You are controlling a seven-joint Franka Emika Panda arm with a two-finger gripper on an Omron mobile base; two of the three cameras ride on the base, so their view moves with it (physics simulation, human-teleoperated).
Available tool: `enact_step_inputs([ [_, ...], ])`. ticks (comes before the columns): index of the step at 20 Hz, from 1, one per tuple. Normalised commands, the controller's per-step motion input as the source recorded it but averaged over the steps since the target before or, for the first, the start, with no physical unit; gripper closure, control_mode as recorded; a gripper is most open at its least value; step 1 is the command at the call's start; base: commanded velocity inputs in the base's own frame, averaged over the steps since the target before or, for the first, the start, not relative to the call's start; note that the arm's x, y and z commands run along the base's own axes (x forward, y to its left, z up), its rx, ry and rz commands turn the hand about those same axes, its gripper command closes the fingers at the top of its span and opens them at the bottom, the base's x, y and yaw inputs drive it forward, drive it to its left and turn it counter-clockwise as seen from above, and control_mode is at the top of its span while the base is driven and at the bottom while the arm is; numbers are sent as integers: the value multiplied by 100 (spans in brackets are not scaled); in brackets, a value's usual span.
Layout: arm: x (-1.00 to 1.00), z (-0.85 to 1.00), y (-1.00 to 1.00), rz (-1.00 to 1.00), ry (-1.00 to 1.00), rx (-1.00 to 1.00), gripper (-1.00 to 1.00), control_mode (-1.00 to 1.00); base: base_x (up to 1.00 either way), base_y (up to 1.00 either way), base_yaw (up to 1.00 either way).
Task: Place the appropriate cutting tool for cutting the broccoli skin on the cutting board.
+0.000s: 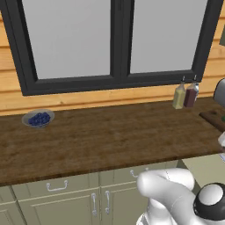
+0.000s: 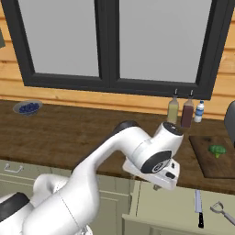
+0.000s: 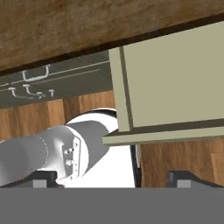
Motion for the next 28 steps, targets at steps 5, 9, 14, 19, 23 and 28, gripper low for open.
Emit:
enact_step_inputs([
  [5, -6, -48, -51, 0, 20, -2, -100, -100, 0, 0, 0],
  [9, 5, -39, -46, 0, 21, -4, -100, -100, 0, 0, 0],
  [14, 3, -41, -44, 0, 7, -1, -100, -100, 0, 0, 0],
  [19, 14, -22, -13, -2, 1, 0, -100, -100, 0, 0, 0],
  [23, 38, -24, -27, 0, -1, 0, -100, -100, 0, 0, 0],
  [28, 25, -62, -27, 0, -5, 0, -100, -100, 0, 0, 0],
])
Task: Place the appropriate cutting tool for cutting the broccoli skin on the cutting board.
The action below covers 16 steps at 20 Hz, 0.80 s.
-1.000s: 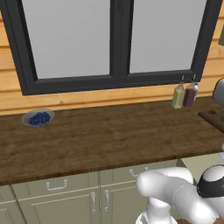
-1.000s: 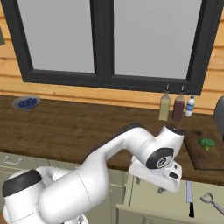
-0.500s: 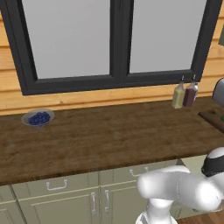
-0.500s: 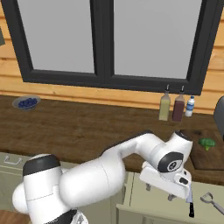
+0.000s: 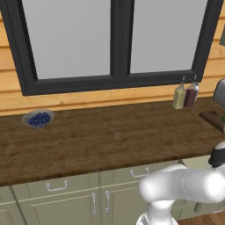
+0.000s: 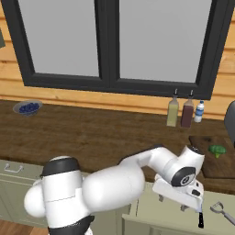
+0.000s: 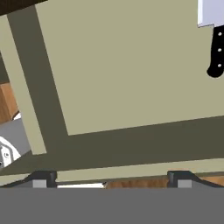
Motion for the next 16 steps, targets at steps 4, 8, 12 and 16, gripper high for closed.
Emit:
enact_step_inputs([
  [4, 23, -67, -24, 0, 0, -1, -100, -100, 0, 0, 0],
  [8, 10, -65, -23, 0, 0, 0, -100, -100, 0, 0, 0],
  [12, 0, -51, -12, 0, 6, -1, -100, -100, 0, 0, 0],
  [16, -34, -53, -5, 1, 10, -4, -100, -100, 0, 0, 0],
])
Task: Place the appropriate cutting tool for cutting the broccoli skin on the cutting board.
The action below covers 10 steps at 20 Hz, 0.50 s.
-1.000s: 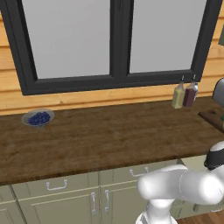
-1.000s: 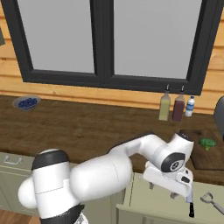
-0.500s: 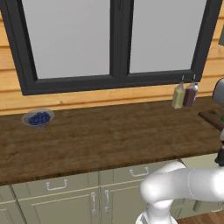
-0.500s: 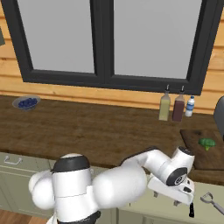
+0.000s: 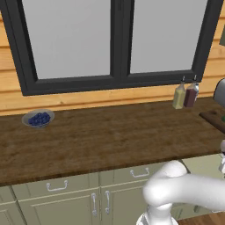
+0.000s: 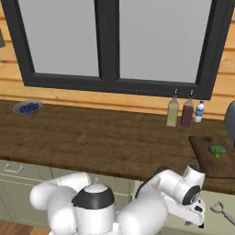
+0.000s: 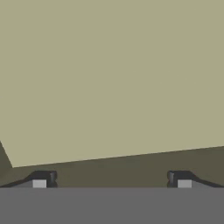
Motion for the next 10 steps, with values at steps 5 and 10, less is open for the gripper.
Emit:
enact_step_inputs([
  [5, -51, -50, 0, 3, 16, -6, -100, -100, 0, 0, 0],
  [10, -71, -19, 0, 3, 17, -6, -100, -100, 0, 0, 0],
])
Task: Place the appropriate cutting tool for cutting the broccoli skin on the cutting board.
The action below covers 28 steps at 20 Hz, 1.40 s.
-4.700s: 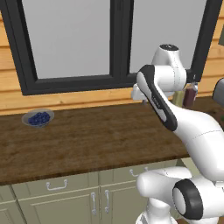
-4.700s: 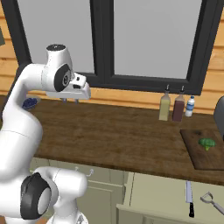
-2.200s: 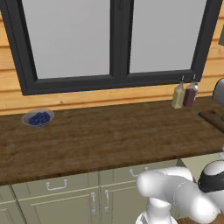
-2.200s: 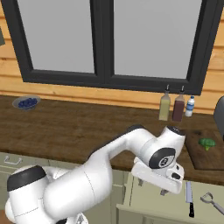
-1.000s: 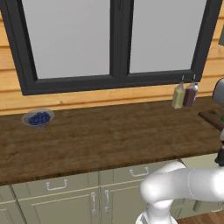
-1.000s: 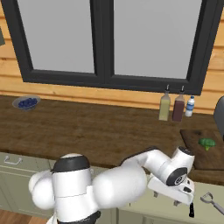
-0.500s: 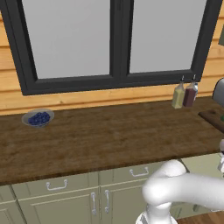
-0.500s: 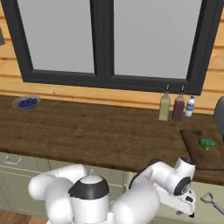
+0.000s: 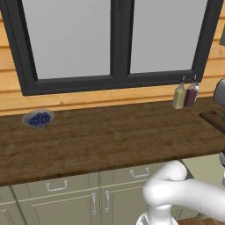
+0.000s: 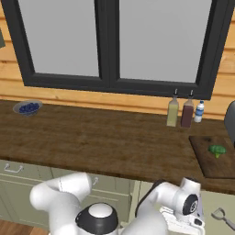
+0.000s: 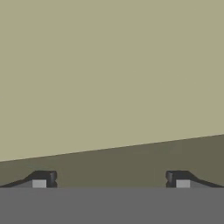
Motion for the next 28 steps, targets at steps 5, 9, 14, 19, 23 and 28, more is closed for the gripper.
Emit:
enact_step_inputs([
  [5, -100, 8, -8, 0, 10, -2, -100, -100, 0, 0, 0],
  [9, -91, 25, -27, 0, 7, 0, -100, -100, 0, 0, 0],
  [14, -1, 23, -65, 0, 0, 0, -100, -100, 0, 0, 0],
  [19, 37, 0, -44, 0, -5, 0, -100, -100, 0, 0, 0],
  [23, 46, 3, -8, 0, -3, 0, -100, -100, 0, 0, 0],
  [28, 0, 0, 0, 0, 0, 0, -100, -100, 0, 0, 0],
])
